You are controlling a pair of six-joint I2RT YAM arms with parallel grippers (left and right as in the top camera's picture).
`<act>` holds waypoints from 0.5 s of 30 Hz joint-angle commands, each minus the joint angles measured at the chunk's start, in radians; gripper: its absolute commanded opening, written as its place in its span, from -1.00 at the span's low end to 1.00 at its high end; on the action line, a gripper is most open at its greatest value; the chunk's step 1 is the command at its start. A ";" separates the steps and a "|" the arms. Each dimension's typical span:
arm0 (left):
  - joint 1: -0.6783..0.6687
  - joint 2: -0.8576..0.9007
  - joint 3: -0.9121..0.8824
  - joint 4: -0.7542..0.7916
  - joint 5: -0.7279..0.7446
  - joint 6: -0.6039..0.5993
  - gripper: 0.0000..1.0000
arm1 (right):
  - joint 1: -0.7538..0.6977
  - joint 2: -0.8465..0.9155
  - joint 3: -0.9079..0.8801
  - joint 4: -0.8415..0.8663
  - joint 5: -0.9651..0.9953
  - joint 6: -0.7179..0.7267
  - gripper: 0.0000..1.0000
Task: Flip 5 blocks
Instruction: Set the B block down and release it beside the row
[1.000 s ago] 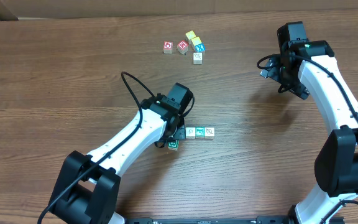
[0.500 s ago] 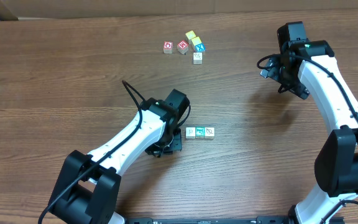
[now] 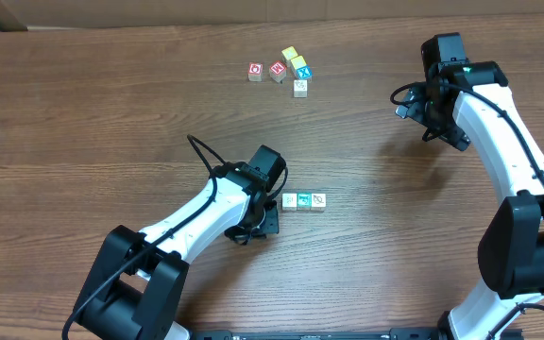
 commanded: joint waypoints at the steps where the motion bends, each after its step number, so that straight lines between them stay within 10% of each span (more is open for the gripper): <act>1: -0.003 -0.016 -0.007 0.020 0.010 -0.003 -0.91 | 0.002 -0.023 0.005 0.006 0.005 0.000 1.00; 15: -0.002 -0.016 -0.006 0.124 0.010 -0.002 -0.91 | 0.002 -0.023 0.005 0.006 0.005 0.000 1.00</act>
